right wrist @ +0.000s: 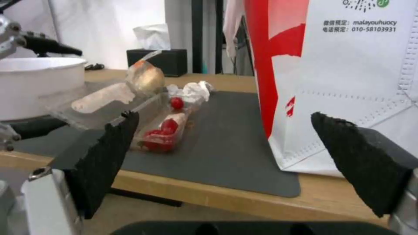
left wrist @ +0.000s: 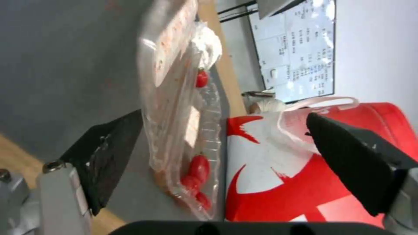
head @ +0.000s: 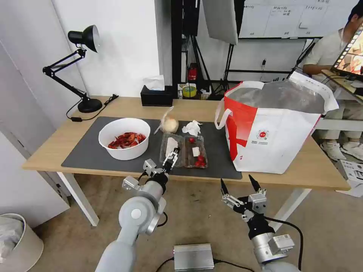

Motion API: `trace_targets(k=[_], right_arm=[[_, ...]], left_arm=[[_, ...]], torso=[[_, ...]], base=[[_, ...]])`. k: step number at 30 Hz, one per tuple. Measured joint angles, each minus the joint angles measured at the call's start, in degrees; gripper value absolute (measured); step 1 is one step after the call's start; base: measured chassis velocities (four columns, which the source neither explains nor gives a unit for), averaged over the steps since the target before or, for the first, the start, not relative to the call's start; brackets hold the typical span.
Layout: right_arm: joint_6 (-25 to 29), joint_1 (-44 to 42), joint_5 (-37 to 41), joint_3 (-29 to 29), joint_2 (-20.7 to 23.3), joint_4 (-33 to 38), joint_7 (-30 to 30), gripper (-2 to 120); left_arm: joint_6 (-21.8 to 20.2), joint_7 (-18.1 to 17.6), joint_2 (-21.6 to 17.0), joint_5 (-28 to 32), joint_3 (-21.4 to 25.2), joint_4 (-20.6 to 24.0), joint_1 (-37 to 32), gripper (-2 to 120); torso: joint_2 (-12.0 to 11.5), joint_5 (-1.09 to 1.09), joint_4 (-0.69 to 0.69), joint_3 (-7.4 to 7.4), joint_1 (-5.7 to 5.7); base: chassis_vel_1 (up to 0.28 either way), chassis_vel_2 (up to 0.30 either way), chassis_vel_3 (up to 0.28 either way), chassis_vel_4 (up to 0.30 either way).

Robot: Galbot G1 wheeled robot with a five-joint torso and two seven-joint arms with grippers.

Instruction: Pick up the trash from the table and place it into the takeout bag.

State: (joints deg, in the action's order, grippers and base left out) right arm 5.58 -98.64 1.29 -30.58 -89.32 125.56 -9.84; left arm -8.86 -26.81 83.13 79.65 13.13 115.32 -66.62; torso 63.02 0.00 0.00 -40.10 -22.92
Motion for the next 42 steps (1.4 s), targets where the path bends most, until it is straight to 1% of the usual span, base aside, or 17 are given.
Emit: trace_targets(k=[13,22,37,42], right_arm=[[0.0,0.0,-0.1,0.3,-0.2,-0.1,-0.1,100],[0.0,-0.2,-0.3,0.3,-0.2,0.2,-0.1,100],[0.1,-0.9,0.1,0.1,0.0,1.3,-0.1,100],[0.0,-1.3,0.8,0.1,0.3,2.1,-0.1,100]], left_arm=[[1.8,2.3,-0.2,0.0,0.2,0.1,0.7,100],[2.0,2.7,-0.1,0.2,-0.2,0.0,0.8,100],[2.6,4.4,0.8,-0.3,-2.1,0.5,0.9,100],[2.6,5.1,1.8,-1.4,-3.4,0.5,0.7,100]], torso=[[0.0,0.00,0.00,0.00,0.00],[0.0,0.00,0.00,0.00,0.00],[0.0,0.00,0.00,0.00,0.00],[0.0,0.00,0.00,0.00,0.00]], base=[[0.000,0.000,0.000,0.000],[0.000,0.000,0.000,0.000],[0.000,0.000,0.000,0.000],[0.000,0.000,0.000,0.000]])
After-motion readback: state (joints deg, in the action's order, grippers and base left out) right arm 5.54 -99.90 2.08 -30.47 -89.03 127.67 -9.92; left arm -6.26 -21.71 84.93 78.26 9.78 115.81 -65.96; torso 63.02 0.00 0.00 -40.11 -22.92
